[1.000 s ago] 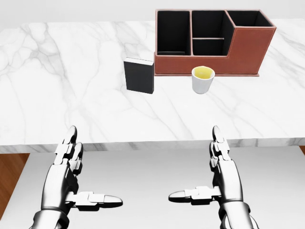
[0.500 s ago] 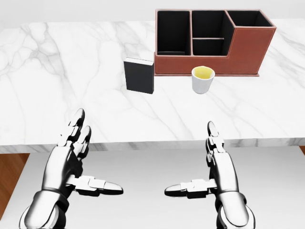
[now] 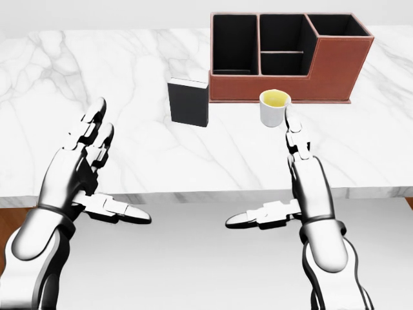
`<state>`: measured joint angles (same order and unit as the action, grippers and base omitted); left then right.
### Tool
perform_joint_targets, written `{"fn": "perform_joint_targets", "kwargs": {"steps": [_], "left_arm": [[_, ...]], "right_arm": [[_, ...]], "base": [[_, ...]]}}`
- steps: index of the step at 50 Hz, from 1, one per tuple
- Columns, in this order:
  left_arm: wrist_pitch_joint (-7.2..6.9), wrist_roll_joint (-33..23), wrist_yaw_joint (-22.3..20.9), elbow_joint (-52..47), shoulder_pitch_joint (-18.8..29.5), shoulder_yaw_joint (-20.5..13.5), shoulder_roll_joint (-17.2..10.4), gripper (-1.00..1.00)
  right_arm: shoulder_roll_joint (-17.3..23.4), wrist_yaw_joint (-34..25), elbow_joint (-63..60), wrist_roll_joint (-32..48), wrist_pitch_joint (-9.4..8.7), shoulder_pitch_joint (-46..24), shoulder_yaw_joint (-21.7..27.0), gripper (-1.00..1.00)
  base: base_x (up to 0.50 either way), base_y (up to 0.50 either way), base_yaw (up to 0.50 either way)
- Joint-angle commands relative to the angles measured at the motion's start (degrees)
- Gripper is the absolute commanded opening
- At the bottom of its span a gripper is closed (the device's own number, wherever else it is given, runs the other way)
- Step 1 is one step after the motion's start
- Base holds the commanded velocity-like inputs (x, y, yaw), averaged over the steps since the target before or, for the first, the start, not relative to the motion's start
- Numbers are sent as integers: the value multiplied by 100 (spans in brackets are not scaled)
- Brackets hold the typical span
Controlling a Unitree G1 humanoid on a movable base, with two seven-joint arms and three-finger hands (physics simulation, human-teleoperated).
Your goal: Pick up the book and place it in the caddy.
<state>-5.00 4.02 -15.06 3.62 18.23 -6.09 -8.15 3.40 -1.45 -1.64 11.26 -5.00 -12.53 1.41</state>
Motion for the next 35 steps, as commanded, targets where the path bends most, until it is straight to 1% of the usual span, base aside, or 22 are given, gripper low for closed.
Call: {"fn": "perform_joint_targets", "kwargs": {"steps": [1,5,7,11,17,22,35], "left_arm": [[0,-135,-257,221,594,-98,-269,100],[0,-277,-286,378,901,-127,-419,100],[0,-306,-302,427,959,-143,-433,100],[0,-285,-348,546,1219,-220,-549,100],[0,-307,-377,301,1220,-219,-586,100],[0,-320,-391,151,1309,-221,-611,100],[0,-370,-465,-203,1313,-247,-653,100]], "right_arm": [[199,-290,-277,479,0,-542,71,100],[316,-566,-509,796,0,-763,19,100],[332,-662,-543,937,0,-830,-8,100],[310,-881,-659,1177,0,-978,-5,100],[339,-959,-642,1325,0,-1163,0,100],[295,-1137,-935,1238,0,-1264,92,100],[287,-1229,-1114,1510,0,-1251,-54,100]], "base": [[0,0,0],[0,0,0],[0,0,0],[0,0,0],[0,0,0],[0,0,0],[18,0,0]]}}
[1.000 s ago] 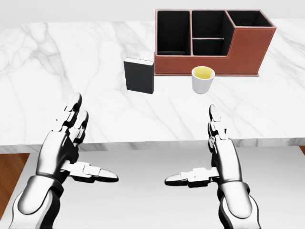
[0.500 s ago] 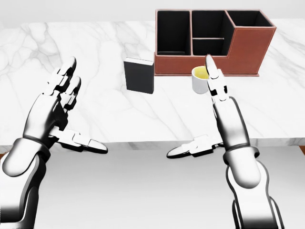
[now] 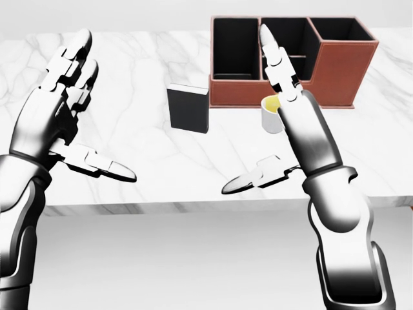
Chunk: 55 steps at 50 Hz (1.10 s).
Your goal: Pick up the book and place it in the caddy.
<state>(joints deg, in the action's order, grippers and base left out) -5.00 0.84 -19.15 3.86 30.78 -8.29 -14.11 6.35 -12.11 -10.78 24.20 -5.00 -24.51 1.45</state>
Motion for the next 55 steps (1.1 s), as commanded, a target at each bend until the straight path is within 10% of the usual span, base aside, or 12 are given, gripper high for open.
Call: {"fn": "perform_joint_targets", "kwargs": {"steps": [1,55], "left_arm": [[0,-61,-57,-255,47,-26,-58,100],[0,-267,-186,-422,-143,18,4,100]], "right_arm": [[-15,-181,-225,234,0,-53,-59,100],[-251,-353,-321,633,0,265,-247,100]], "base": [[18,0,0],[18,0,0]]}}
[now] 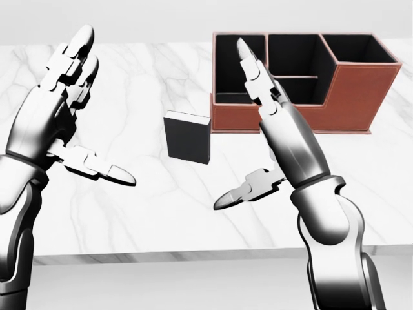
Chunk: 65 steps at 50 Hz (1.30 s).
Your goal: Pick up the book and place it in the caddy.
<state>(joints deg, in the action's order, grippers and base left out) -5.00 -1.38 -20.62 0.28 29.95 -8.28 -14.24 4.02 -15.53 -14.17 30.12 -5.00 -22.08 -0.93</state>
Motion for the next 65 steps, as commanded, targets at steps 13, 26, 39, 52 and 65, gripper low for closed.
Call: {"fn": "perform_joint_targets", "kwargs": {"steps": [13,26,39,52,65], "left_arm": [[0,-95,-86,-71,-99,22,37,100],[0,-123,-112,-107,-145,26,47,100],[0,-154,-144,-110,-133,40,58,100],[0,-172,-147,-122,-149,43,73,100],[0,-201,-147,80,-143,47,68,100]], "right_arm": [[-23,-50,-44,79,0,58,-22,100],[2,-101,-97,80,0,108,-1,100],[3,-159,-111,122,0,151,-13,100],[-39,-110,-31,145,0,153,-37,100],[-42,-121,16,165,0,119,-40,100]], "base": [[17,0,0],[17,0,0],[17,0,0],[17,0,0],[17,0,0]]}}
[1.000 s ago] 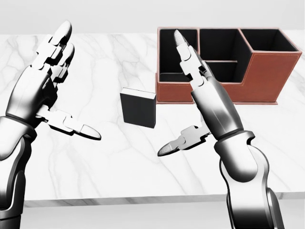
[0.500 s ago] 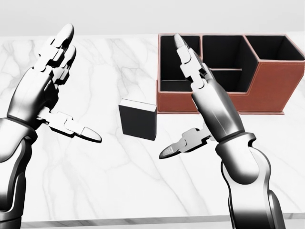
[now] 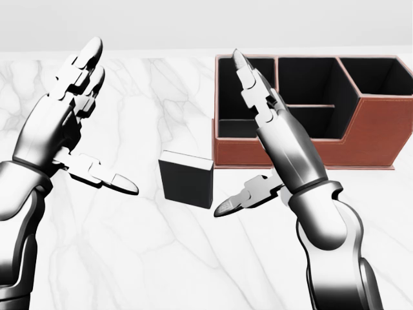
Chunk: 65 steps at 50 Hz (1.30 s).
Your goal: Pick up the book and place it in the caddy.
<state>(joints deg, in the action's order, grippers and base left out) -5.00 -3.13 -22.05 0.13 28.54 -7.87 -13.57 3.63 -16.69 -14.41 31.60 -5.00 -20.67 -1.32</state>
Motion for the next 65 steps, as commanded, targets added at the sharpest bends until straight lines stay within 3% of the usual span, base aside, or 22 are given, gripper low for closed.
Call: {"fn": "perform_joint_targets", "kwargs": {"steps": [1,65], "left_arm": [[0,-28,-3,89,-1,7,2,100],[0,-92,-21,137,-78,34,54,100]], "right_arm": [[-5,1,53,15,0,-24,2,100],[-30,24,86,-30,0,254,2,100]], "base": [[16,0,0],[15,0,0]]}}
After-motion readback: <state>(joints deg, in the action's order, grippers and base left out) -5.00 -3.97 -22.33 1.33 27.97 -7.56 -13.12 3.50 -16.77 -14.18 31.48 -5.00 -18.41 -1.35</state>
